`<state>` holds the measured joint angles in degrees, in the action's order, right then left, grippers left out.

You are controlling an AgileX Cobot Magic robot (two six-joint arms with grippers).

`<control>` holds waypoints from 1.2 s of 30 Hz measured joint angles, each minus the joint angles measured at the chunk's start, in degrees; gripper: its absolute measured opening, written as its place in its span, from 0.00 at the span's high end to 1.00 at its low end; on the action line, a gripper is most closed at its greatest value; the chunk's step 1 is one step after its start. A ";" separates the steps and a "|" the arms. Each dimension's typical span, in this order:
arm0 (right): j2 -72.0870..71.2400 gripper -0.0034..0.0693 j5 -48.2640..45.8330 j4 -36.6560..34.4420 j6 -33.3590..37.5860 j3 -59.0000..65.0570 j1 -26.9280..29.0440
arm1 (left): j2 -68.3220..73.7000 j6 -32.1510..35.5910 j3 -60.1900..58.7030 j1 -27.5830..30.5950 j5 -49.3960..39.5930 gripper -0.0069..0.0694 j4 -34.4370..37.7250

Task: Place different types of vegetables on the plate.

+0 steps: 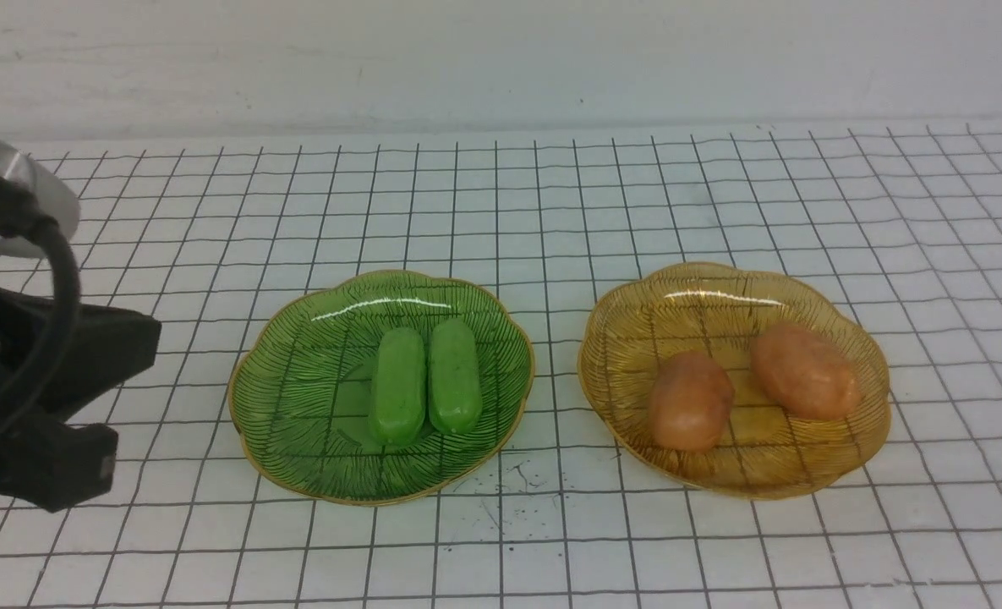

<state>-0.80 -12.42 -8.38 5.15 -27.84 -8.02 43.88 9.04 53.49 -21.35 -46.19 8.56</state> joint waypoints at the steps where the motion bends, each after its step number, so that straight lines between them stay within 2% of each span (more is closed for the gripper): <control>1: -0.15 0.97 0.99 0.00 0.00 0.88 0.00 | -0.58 0.08 -0.05 0.00 0.40 0.92 0.98; 6: -0.20 0.97 2.28 0.00 0.00 1.41 0.00 | -6.91 1.17 -2.05 0.00 3.06 0.92 4.53; 13: -0.20 0.97 2.46 0.00 -0.98 1.48 0.00 | -19.16 0.73 -8.09 0.00 10.22 0.92 5.48; 18: -0.20 0.97 2.09 0.00 -1.38 1.48 0.00 | -24.80 0.70 -10.92 0.00 10.50 0.92 6.56; 33: -0.20 0.97 1.59 0.02 -1.38 1.48 0.00 | -25.72 1.13 -11.12 0.00 10.04 0.92 6.90; 36: -0.20 0.97 1.55 0.02 -1.38 1.48 0.00 | -26.17 1.05 -12.32 0.00 10.85 0.92 5.15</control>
<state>-1.00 -10.87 -8.37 3.77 -26.37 -8.02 17.71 10.08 41.17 -21.35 -35.34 13.71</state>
